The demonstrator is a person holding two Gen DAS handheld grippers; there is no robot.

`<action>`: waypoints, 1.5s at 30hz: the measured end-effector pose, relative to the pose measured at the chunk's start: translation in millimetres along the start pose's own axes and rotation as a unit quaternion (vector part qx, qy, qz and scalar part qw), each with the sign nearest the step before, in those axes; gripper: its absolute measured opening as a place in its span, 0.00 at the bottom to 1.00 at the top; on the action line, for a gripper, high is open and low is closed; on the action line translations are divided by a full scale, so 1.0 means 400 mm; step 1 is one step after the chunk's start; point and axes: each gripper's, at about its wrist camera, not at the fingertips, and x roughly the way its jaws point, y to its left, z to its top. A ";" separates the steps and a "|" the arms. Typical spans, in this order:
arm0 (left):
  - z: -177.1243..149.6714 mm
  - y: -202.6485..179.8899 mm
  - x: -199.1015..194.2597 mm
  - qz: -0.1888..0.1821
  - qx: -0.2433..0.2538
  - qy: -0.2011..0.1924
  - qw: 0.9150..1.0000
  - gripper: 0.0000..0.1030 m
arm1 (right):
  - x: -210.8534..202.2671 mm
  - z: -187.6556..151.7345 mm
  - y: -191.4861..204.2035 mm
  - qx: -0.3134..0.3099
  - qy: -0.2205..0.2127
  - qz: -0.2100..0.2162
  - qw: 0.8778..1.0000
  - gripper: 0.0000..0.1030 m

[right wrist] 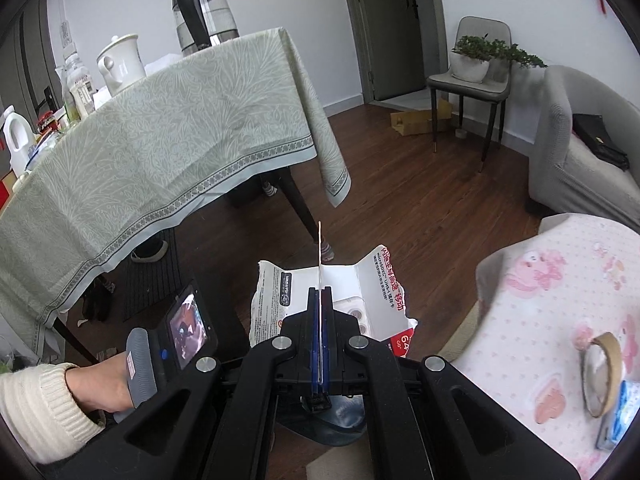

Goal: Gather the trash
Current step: 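Carry the white packaging with the right tool over the trash bin, then open the right tool to drop the white packaging into the bin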

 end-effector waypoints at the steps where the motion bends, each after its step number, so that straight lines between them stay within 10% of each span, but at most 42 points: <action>1: -0.001 0.006 0.004 0.003 0.001 0.004 1.000 0.02 | 0.007 0.002 0.003 0.000 0.002 0.001 1.000 0.01; 9: -0.024 0.030 0.009 0.008 0.002 0.017 1.000 0.07 | 0.071 0.001 0.022 0.000 0.016 0.008 1.000 0.01; 25: -0.052 0.117 -0.110 0.008 -0.033 -0.053 0.998 0.64 | 0.214 -0.016 0.048 0.002 0.063 0.007 0.998 0.01; 45: -0.059 0.206 -0.312 0.019 -0.094 -0.173 0.980 0.64 | 0.469 -0.140 0.078 0.005 0.169 0.008 0.986 0.01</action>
